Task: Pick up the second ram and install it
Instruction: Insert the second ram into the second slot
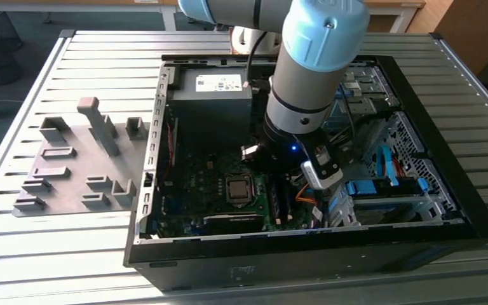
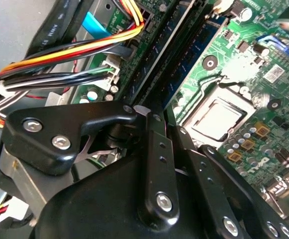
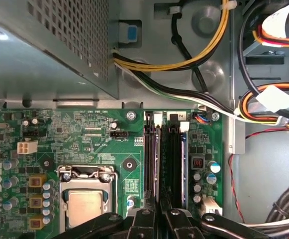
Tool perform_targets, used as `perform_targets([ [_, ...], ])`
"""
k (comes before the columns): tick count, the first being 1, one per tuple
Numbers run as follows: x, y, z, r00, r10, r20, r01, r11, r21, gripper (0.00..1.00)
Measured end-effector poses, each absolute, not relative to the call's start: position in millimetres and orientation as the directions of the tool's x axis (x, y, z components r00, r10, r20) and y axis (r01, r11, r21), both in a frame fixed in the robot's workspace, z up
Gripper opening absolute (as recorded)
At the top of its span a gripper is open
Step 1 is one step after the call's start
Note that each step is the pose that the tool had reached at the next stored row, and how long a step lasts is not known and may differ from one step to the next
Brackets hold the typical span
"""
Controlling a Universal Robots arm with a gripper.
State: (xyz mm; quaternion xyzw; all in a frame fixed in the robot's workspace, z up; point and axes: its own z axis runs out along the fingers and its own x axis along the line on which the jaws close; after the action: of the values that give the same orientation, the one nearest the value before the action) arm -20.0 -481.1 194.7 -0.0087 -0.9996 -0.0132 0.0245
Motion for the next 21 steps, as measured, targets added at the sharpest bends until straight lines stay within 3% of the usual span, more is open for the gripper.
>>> perform_targets([
  [12, -19.8, -480.2, 192.7, -0.999, 0.017, 0.049, 0.018, 0.999, 0.031, 0.14],
  [14, -19.9, -480.6, 192.9, -0.999, 0.017, 0.049, 0.018, 0.999, 0.029, 0.15],
  [15, -20.1, -480.9, 194.0, -0.999, 0.017, 0.049, 0.018, 0.999, 0.027, 0.22],
  [21, -20.0, -481.0, 210.5, -0.999, 0.017, 0.051, 0.018, 0.999, 0.027, 0.22],
])
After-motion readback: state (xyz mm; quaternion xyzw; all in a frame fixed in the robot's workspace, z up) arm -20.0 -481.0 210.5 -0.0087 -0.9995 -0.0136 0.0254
